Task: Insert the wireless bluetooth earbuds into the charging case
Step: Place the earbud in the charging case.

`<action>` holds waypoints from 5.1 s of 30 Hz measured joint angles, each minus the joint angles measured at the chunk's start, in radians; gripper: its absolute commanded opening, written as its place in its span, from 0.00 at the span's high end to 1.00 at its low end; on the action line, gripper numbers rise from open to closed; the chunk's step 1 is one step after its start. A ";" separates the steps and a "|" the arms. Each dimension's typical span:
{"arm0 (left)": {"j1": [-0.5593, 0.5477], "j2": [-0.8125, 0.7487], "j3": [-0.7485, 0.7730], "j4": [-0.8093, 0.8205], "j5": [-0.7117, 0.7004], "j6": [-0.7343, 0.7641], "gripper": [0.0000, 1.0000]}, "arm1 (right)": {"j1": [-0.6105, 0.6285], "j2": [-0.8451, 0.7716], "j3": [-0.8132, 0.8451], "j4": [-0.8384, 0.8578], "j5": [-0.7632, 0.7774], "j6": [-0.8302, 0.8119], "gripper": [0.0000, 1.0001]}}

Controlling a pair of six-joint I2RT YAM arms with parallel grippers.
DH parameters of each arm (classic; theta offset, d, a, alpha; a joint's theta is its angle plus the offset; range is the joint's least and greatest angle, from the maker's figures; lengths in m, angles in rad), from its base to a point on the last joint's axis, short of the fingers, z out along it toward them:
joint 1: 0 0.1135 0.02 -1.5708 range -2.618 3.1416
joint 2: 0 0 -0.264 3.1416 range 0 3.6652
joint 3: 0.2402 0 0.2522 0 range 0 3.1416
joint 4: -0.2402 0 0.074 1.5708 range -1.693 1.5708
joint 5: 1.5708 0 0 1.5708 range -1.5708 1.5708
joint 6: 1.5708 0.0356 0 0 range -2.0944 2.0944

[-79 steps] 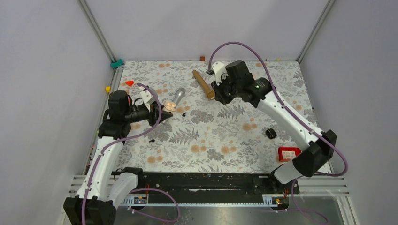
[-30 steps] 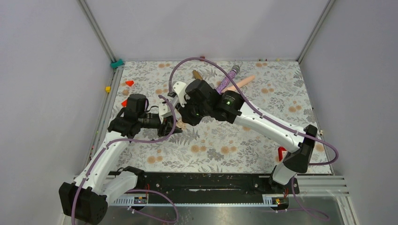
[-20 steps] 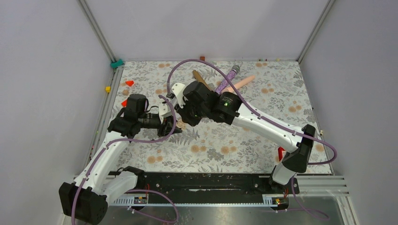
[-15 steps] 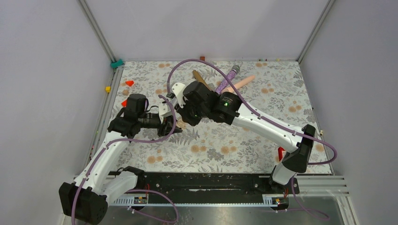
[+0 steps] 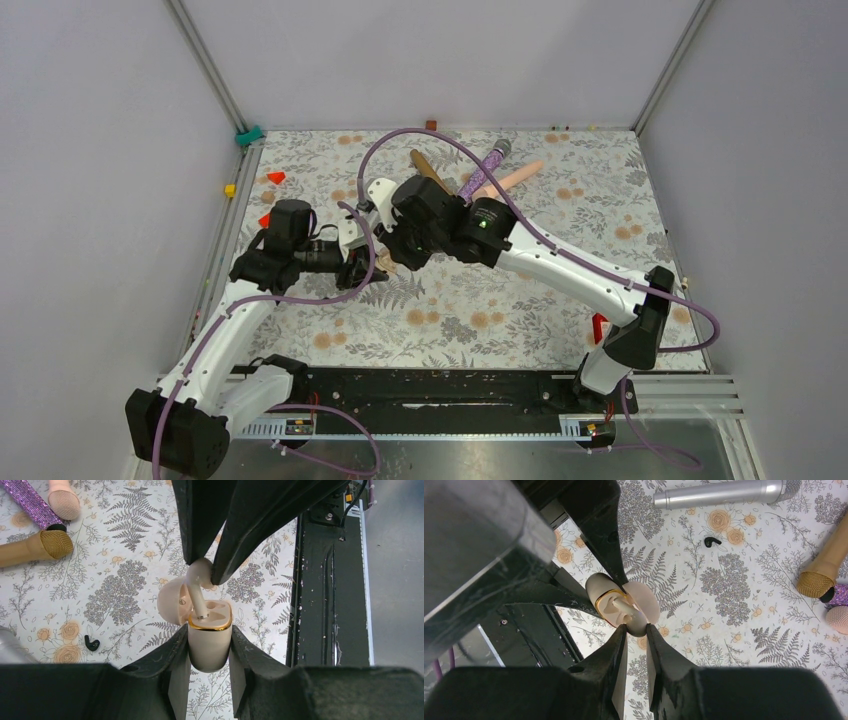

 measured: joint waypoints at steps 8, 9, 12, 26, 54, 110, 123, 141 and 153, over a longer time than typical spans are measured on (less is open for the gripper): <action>0.000 0.000 0.000 0.010 -0.002 -0.014 1.00 | 0.006 -0.004 -0.003 -0.001 -0.008 0.000 0.85; 0.000 0.000 0.000 0.010 -0.002 -0.015 1.00 | 0.007 -0.004 -0.003 -0.002 -0.008 -0.002 0.85; 0.000 0.000 0.000 0.010 -0.002 -0.017 1.00 | 0.009 -0.004 -0.003 -0.006 -0.007 -0.002 0.85; 0.001 0.007 0.000 0.017 -0.003 -0.028 1.00 | 0.026 0.038 0.041 -0.056 0.043 -0.002 0.86; 0.029 -0.023 -0.080 0.201 0.023 -0.129 1.00 | 0.022 -0.048 -0.038 0.060 0.111 -0.102 0.86; 0.035 -0.077 -0.153 0.345 0.020 -0.222 1.00 | 0.069 0.021 0.031 0.023 0.133 -0.181 0.84; 0.037 -0.077 -0.153 0.323 0.029 -0.220 1.00 | 0.080 0.020 0.021 0.028 0.134 -0.219 0.84; 0.047 -0.037 -0.151 0.327 0.060 -0.218 1.00 | 0.084 0.005 -0.037 0.071 0.135 -0.262 0.85; 0.051 -0.037 -0.150 0.323 0.079 -0.194 1.00 | 0.096 0.005 -0.032 0.069 0.166 -0.266 0.80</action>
